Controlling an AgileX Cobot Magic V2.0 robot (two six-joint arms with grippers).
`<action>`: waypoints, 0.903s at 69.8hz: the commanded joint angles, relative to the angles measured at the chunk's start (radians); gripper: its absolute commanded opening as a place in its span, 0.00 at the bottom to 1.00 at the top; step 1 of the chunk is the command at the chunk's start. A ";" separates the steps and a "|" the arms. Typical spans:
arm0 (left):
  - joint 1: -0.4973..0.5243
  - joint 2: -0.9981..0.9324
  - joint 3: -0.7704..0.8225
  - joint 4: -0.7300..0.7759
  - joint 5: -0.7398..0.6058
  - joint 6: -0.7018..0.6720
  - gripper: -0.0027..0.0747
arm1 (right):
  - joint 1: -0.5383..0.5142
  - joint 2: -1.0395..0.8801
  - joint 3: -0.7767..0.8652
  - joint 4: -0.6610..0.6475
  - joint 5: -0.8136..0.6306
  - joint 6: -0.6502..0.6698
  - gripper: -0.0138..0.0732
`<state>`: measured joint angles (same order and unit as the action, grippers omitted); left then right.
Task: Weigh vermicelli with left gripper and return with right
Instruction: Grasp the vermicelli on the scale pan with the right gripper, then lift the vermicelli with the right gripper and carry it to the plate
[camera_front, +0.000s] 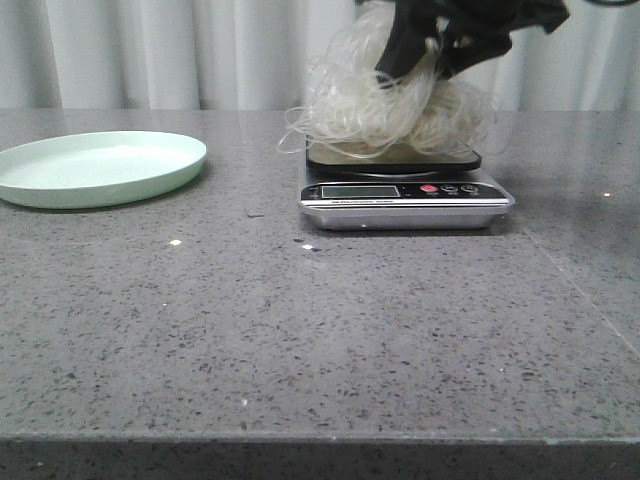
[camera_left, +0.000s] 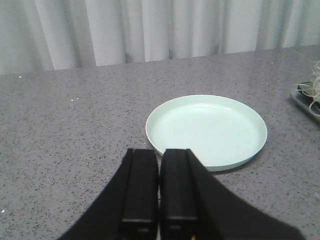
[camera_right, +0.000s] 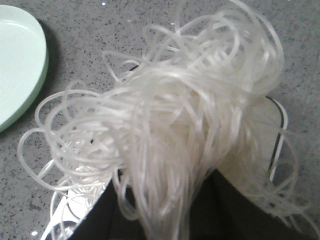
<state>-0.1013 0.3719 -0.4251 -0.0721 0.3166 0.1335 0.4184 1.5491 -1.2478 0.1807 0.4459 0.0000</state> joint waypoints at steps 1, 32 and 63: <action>0.002 0.004 -0.026 -0.006 -0.073 0.001 0.21 | -0.004 -0.104 -0.034 -0.021 -0.085 -0.013 0.33; 0.002 0.004 -0.026 -0.006 -0.073 0.001 0.21 | 0.144 -0.095 -0.364 -0.020 -0.061 -0.017 0.33; 0.002 0.004 -0.026 -0.006 -0.075 0.001 0.21 | 0.355 0.319 -0.748 -0.020 -0.050 -0.017 0.33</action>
<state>-0.1013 0.3719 -0.4251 -0.0721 0.3185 0.1335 0.7583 1.8545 -1.9217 0.1622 0.4860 -0.0059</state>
